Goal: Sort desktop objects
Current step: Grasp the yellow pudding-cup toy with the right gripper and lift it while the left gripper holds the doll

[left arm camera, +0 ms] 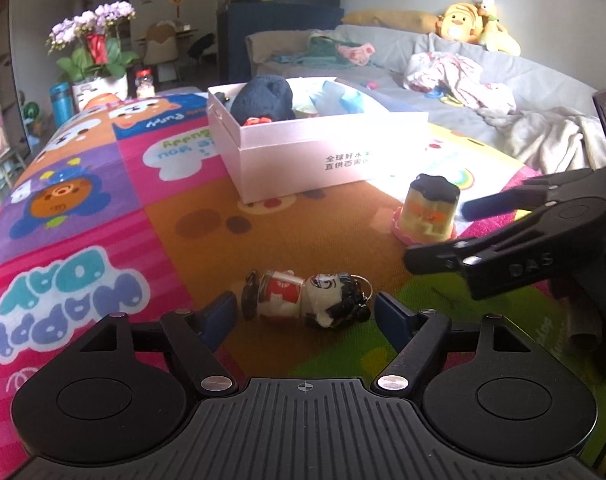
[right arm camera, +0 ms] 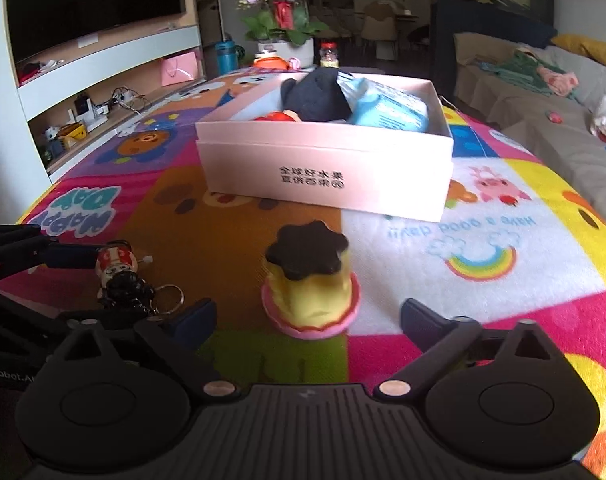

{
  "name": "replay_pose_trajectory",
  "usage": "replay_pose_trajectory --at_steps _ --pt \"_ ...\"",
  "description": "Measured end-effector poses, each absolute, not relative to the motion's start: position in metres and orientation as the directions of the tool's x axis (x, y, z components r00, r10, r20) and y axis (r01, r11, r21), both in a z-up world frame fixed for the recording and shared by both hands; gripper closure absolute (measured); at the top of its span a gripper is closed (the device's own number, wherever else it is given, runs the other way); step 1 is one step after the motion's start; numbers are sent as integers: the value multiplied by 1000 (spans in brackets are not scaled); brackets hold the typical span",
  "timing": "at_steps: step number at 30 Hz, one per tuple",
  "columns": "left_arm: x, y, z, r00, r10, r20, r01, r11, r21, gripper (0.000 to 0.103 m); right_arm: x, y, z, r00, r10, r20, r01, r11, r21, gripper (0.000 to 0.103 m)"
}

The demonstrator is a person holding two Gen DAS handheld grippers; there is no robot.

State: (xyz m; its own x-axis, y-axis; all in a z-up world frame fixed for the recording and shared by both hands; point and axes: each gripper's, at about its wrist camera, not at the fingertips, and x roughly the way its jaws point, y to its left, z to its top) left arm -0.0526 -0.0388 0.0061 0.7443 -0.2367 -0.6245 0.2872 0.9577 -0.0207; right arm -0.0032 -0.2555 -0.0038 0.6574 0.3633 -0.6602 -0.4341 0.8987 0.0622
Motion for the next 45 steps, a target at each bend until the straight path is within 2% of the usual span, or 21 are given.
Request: replay_pose_trajectory --at_steps 2,4,5,6,10,14,18,20,25,29,32,33,35,41,45 --pt "-51 -40 6 742 -234 -628 285 958 -21 21 0 -251 -3 666 352 -658 -438 898 38 22" --pt "-48 -41 5 738 -222 -637 276 961 -17 21 4 -248 -2 674 340 -656 -432 901 23 33" --pt "-47 -42 5 737 -214 -641 270 963 -12 21 6 -246 -1 679 331 -655 -430 903 10 44" --pt "-46 -42 5 737 -209 -643 266 964 -8 21 7 -245 0 679 329 -656 -432 902 4 47" --pt "-43 -47 5 741 -203 -640 266 964 3 22 2 -244 4 672 332 -662 -443 897 1 47" --pt "-46 -54 6 748 -193 -635 280 959 38 32 -14 -249 11 663 344 -665 -460 888 0 47" --pt "-62 -59 13 766 -193 -613 311 946 92 33 -32 -262 26 657 353 -666 -477 879 -5 47" --pt "-69 -59 25 773 -222 -594 332 940 80 33 -42 -274 40 656 374 -656 -485 874 13 47" --pt "-63 -60 78 856 -250 -453 342 931 131 33 -61 -309 86 678 455 -577 -487 866 110 47" --pt "-26 -72 112 916 -218 -336 297 933 205 33 -68 -322 106 748 431 -505 -454 887 84 47" --pt "10 -84 123 947 -187 -261 250 939 234 31 -62 -325 106 762 411 -500 -429 899 86 47" --pt "20 -87 123 945 -189 -267 254 938 237 22 -60 -325 105 762 406 -505 -423 902 88 47" --pt "34 -86 118 931 -191 -311 265 940 217 15 -57 -325 102 760 399 -514 -415 906 90 47" --pt "5 -60 66 873 -173 -457 270 950 156 8 -45 -324 99 756 397 -520 -404 909 107 49" --pt "-14 -30 38 833 -145 -533 213 975 67 8 -21 -305 104 740 434 -514 -440 890 118 57"
